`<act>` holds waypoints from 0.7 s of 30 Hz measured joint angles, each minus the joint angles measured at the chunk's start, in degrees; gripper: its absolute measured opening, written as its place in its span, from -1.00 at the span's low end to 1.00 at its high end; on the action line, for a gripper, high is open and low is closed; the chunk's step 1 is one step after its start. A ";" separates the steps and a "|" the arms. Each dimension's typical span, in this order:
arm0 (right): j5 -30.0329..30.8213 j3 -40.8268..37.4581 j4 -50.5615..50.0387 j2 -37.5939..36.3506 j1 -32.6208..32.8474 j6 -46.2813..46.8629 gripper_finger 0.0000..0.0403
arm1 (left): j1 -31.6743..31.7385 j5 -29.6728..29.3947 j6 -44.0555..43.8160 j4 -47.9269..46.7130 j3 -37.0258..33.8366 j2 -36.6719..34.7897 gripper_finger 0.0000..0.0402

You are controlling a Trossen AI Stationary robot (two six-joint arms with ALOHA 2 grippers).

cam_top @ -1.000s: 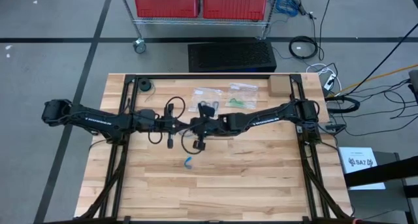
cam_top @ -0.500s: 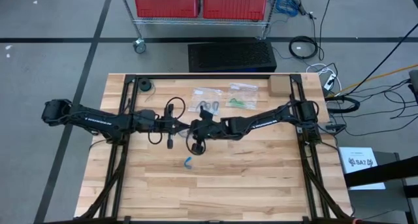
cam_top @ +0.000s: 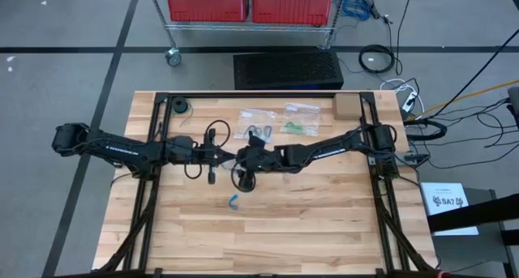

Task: Sort rubber bands
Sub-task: Open the bottom zip bag

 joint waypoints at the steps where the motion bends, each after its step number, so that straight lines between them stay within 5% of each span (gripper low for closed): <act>1: 0.01 0.00 -1.68 -0.37 0.00 0.28 0.12 | 0.00 0.01 0.00 -0.06 0.00 0.00 -1.00; 6: 0.02 0.00 -13.69 -4.68 0.04 0.65 -0.06 | 0.00 0.04 0.00 -0.06 0.00 0.00 -1.00; 14: -0.47 0.07 -18.08 -9.34 0.02 -2.35 -0.92 | -1.46 0.13 0.00 0.42 0.65 0.00 -1.00; 21: -0.58 0.01 -12.79 -8.08 0.22 -2.45 -0.99 | -4.75 -3.42 0.50 0.66 2.87 0.62 -1.00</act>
